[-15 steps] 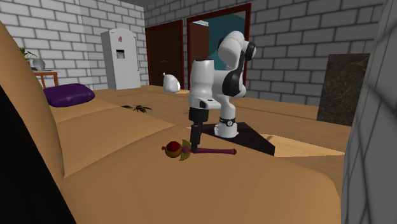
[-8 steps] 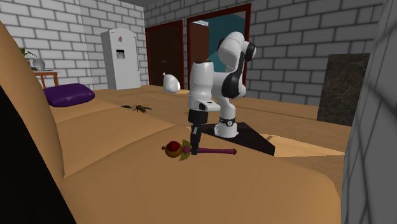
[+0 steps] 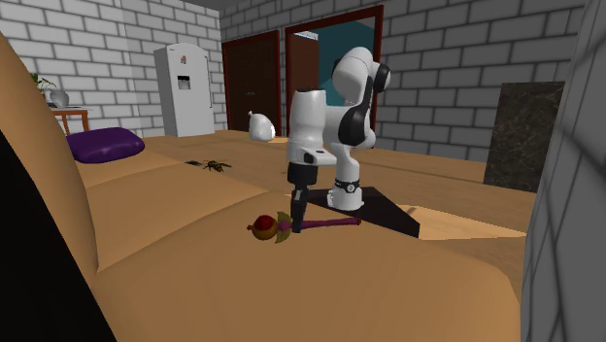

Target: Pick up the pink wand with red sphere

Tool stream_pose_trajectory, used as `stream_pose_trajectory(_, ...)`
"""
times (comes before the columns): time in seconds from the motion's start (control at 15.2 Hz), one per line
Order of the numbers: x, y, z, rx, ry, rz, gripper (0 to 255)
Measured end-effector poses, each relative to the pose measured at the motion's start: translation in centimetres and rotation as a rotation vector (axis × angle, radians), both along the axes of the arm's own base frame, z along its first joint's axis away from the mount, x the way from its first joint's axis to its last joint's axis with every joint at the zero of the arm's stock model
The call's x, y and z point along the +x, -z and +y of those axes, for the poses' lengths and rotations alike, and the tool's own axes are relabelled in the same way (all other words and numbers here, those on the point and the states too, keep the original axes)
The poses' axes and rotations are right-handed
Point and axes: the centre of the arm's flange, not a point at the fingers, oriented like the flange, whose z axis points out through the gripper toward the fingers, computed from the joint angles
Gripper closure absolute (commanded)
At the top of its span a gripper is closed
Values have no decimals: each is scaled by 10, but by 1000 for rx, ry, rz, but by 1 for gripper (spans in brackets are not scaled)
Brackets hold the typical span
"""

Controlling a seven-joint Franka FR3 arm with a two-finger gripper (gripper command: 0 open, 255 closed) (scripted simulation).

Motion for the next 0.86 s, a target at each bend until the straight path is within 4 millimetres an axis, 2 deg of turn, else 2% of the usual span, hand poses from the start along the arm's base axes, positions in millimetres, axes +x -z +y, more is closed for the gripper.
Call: stream_pose_trajectory(0.86,1,-67,-1,0,0,0,255)
